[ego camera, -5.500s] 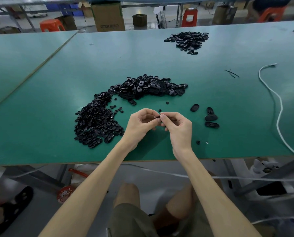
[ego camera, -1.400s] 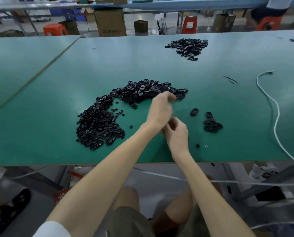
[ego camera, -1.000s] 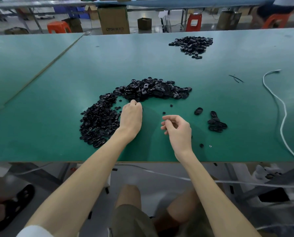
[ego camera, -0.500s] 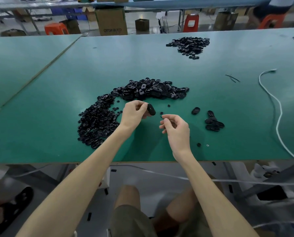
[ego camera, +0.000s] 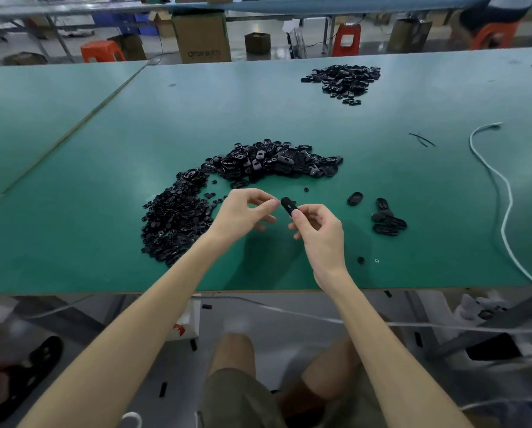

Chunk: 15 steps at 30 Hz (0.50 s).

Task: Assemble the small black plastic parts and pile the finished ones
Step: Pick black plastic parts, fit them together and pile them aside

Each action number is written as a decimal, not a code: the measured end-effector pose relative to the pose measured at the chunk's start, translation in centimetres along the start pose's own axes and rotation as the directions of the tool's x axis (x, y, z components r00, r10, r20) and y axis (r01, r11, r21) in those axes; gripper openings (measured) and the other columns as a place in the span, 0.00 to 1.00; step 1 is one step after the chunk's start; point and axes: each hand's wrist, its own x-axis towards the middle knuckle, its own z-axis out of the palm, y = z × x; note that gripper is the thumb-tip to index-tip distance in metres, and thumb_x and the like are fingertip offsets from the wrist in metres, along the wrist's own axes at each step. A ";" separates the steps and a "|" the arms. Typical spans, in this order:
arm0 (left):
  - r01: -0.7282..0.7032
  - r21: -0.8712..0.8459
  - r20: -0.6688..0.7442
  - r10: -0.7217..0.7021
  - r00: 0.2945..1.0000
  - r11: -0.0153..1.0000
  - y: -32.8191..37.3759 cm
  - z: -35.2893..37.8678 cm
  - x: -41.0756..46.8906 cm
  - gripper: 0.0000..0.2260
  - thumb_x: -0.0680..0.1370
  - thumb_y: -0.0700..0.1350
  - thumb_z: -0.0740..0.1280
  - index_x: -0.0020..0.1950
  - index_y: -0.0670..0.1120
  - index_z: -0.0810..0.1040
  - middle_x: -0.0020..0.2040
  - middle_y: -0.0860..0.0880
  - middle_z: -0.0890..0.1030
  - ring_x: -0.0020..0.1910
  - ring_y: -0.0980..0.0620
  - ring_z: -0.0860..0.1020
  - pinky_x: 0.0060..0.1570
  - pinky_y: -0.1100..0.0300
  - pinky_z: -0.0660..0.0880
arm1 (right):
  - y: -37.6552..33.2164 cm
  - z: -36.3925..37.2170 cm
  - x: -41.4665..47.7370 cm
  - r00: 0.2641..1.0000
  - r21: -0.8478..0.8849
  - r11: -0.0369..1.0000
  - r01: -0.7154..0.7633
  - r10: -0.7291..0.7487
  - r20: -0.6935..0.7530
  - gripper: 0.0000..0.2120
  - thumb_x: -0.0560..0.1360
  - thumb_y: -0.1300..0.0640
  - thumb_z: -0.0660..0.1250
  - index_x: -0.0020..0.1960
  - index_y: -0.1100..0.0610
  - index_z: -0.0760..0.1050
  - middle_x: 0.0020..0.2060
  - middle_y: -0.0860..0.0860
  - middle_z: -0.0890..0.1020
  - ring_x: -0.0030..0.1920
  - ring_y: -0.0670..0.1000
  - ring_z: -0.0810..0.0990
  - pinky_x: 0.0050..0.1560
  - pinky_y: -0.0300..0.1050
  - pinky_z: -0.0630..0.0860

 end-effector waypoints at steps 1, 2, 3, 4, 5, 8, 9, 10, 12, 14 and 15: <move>-0.032 0.155 -0.022 0.036 0.999 0.987 0.1 -0.7 0.1 0.04 0.81 0.41 0.70 0.53 0.45 0.84 0.48 0.46 0.86 0.41 0.52 0.86 0.40 0.58 0.80 | 0.0 0.0 0.0 1.000 0.004 1.000 -0.003 0.003 0.000 0.02 0.81 0.60 0.70 0.51 0.59 0.80 0.41 0.54 0.86 0.36 0.42 0.82 0.38 0.35 0.77; -0.049 0.307 -0.041 0.065 0.997 0.950 0.2 -1.6 0.3 0.04 0.81 0.40 0.70 0.52 0.47 0.85 0.47 0.50 0.85 0.41 0.54 0.85 0.42 0.59 0.78 | 0.0 0.0 0.1 1.000 0.004 1.000 -0.003 0.003 0.001 0.02 0.81 0.60 0.70 0.51 0.59 0.80 0.41 0.54 0.86 0.36 0.42 0.83 0.38 0.35 0.77; -0.044 0.434 -0.055 0.075 0.996 0.900 0.3 -2.5 0.5 0.05 0.80 0.40 0.70 0.52 0.48 0.85 0.47 0.52 0.84 0.42 0.54 0.83 0.45 0.60 0.77 | 0.0 0.1 0.1 1.000 0.004 1.000 -0.003 0.003 0.001 0.01 0.81 0.61 0.70 0.51 0.59 0.80 0.41 0.54 0.86 0.37 0.43 0.83 0.38 0.35 0.77; -0.021 0.524 -0.063 0.064 0.996 0.851 0.3 -3.5 0.7 0.05 0.80 0.40 0.70 0.52 0.49 0.85 0.46 0.53 0.83 0.44 0.55 0.82 0.48 0.60 0.76 | 0.0 0.1 0.1 1.000 0.005 1.000 -0.001 0.001 0.000 0.01 0.81 0.62 0.70 0.51 0.59 0.80 0.40 0.54 0.86 0.37 0.42 0.83 0.38 0.35 0.77; 0.008 0.582 -0.062 0.034 0.997 0.813 0.4 -4.4 0.8 0.05 0.80 0.40 0.70 0.51 0.49 0.84 0.46 0.53 0.83 0.45 0.54 0.81 0.49 0.59 0.75 | 0.1 0.1 0.1 1.000 0.006 1.000 0.001 -0.001 -0.002 0.01 0.81 0.62 0.69 0.51 0.59 0.80 0.40 0.53 0.86 0.37 0.42 0.83 0.38 0.35 0.77; 0.052 0.662 -0.008 -0.062 0.998 0.748 0.4 -6.0 1.1 0.05 0.79 0.39 0.72 0.47 0.49 0.83 0.44 0.52 0.83 0.42 0.58 0.80 0.43 0.64 0.73 | 0.1 0.1 0.0 1.000 0.013 1.000 0.001 -0.001 -0.004 0.01 0.81 0.63 0.69 0.51 0.59 0.80 0.40 0.52 0.85 0.37 0.42 0.84 0.38 0.36 0.78; 0.046 0.673 0.024 -0.085 0.996 0.738 0.4 -6.2 1.1 0.05 0.78 0.39 0.73 0.46 0.49 0.83 0.43 0.53 0.83 0.41 0.59 0.80 0.39 0.66 0.72 | 0.1 0.1 0.0 1.000 0.015 1.000 -0.001 0.001 -0.003 0.01 0.81 0.63 0.70 0.52 0.59 0.80 0.40 0.51 0.85 0.37 0.43 0.84 0.38 0.36 0.78; 0.037 0.680 0.059 -0.104 0.993 0.733 0.3 -6.2 1.0 0.04 0.78 0.40 0.74 0.46 0.49 0.83 0.42 0.54 0.83 0.40 0.60 0.80 0.37 0.68 0.71 | 0.1 0.0 0.0 1.000 0.016 1.000 -0.002 0.002 -0.001 0.02 0.80 0.63 0.70 0.52 0.59 0.80 0.40 0.51 0.85 0.37 0.43 0.84 0.38 0.36 0.78; 0.017 0.691 0.118 -0.136 0.984 0.723 0.0 -5.7 0.8 0.03 0.77 0.42 0.76 0.47 0.48 0.83 0.42 0.53 0.83 0.40 0.58 0.81 0.36 0.66 0.72 | 0.2 0.0 -0.1 1.000 0.013 1.000 -0.002 0.002 0.002 0.02 0.80 0.63 0.70 0.52 0.59 0.80 0.41 0.51 0.85 0.37 0.42 0.84 0.38 0.35 0.78; -0.003 0.709 0.139 -0.135 0.981 0.705 -0.3 -5.1 0.7 0.05 0.76 0.43 0.76 0.49 0.46 0.83 0.43 0.52 0.82 0.42 0.54 0.82 0.40 0.61 0.74 | 0.1 0.1 -0.1 1.000 0.008 1.000 -0.001 0.001 0.004 0.02 0.80 0.63 0.70 0.51 0.58 0.80 0.40 0.51 0.85 0.37 0.43 0.84 0.38 0.36 0.78; -0.015 0.724 0.135 -0.121 0.983 0.690 -0.4 -4.8 0.6 0.05 0.76 0.43 0.76 0.50 0.46 0.82 0.43 0.52 0.82 0.43 0.52 0.81 0.43 0.59 0.75 | 0.1 0.1 -0.2 1.000 0.006 1.000 -0.001 0.001 0.004 0.02 0.80 0.63 0.70 0.51 0.58 0.80 0.40 0.50 0.85 0.37 0.43 0.84 0.38 0.36 0.78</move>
